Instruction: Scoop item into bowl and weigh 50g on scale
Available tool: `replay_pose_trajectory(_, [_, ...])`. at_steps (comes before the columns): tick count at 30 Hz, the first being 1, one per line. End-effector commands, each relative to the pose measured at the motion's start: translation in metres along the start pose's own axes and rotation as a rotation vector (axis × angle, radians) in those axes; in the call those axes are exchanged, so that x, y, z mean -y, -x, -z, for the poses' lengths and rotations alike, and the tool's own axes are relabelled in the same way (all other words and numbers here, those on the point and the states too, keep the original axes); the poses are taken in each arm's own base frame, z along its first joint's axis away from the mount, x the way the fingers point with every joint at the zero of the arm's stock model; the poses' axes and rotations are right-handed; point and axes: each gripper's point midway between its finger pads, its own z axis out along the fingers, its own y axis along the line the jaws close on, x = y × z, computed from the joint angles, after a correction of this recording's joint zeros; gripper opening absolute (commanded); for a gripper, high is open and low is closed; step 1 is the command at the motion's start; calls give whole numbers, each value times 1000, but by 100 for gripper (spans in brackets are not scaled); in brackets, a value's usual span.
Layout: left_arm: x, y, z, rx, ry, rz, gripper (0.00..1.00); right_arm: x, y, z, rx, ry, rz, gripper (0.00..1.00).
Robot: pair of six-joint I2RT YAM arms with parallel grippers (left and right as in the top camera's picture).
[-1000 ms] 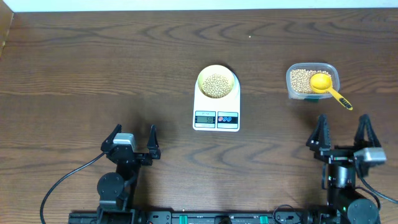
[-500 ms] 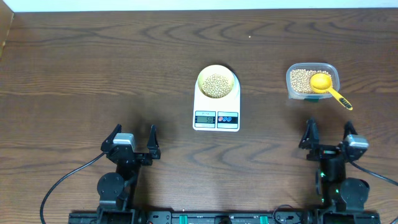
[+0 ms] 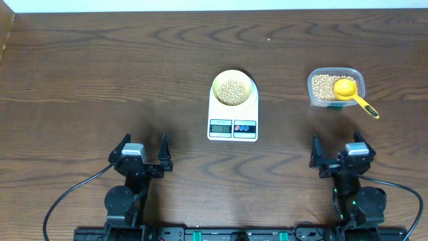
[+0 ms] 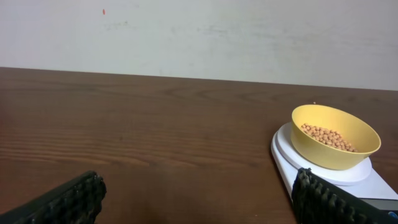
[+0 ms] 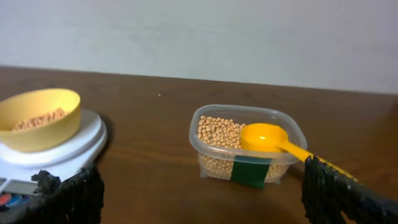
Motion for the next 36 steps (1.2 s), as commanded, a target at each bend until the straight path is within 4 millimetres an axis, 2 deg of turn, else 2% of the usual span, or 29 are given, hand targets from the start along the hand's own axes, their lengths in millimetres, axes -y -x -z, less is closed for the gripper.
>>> replay_pose_trajectory(1, [-2, -15, -1, -45, 3, 0, 98, 0, -1, 0, -2, -3, 96, 99])
replay_pose_trajectory(8, [-2, -15, -1, -45, 3, 0, 98, 3, -1, 0, -3, -15, 48, 99])
replay_pose_trajectory(12, [-2, -15, -1, -45, 3, 0, 98, 12, -2, 1, -4, -50, -32, 99])
replay_pose_trajectory(18, [-2, -15, -1, -45, 3, 0, 98, 24, -2, 2, -4, -97, -55, 99])
replay_pose_trajectory(36, [-2, -15, -1, -45, 3, 0, 98, 26, -1, 2, -1, -104, -55, 99])
